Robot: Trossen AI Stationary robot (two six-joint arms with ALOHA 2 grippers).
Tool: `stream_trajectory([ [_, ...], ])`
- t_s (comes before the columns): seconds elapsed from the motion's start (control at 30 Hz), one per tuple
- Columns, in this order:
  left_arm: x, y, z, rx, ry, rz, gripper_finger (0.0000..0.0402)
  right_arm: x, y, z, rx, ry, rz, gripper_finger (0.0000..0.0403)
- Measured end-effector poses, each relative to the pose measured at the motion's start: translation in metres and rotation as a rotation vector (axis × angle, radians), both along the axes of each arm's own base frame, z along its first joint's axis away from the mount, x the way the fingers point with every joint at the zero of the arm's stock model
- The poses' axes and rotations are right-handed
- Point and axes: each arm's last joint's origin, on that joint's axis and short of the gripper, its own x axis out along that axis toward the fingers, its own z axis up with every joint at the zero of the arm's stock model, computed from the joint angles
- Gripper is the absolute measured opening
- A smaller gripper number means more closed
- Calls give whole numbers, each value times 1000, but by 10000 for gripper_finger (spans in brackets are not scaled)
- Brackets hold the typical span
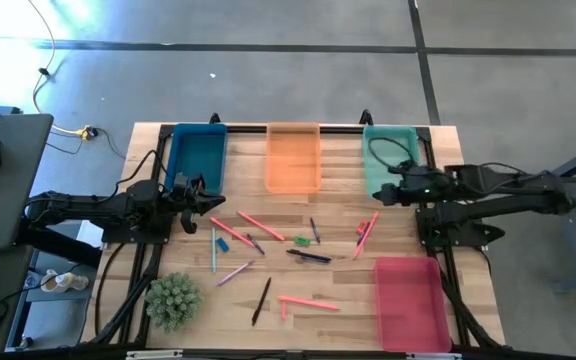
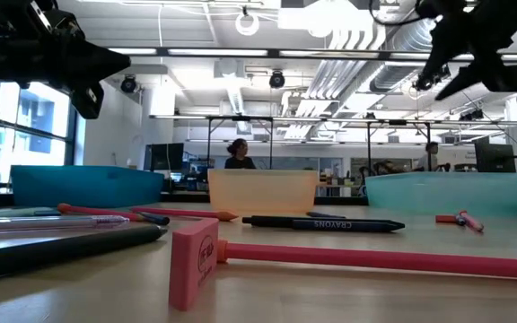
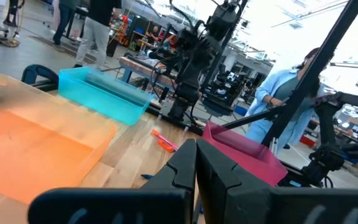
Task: Sort crayons/erasers/pens/pencils in bins
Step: Put the pink pencil into the orange bin
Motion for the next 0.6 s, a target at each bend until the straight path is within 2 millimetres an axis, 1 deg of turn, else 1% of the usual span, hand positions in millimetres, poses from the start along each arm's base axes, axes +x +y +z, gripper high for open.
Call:
stream_trajectory([
  [0.17,0,0,0,0,0,0,1,5,0,-17,64,186,-79,169],
  [0.23,0,0,0,0,0,0,1,7,0,-22,80,236,-104,169],
  [0.6,0,0,0,0,0,0,0,29,-1,-42,109,382,-169,169],
])
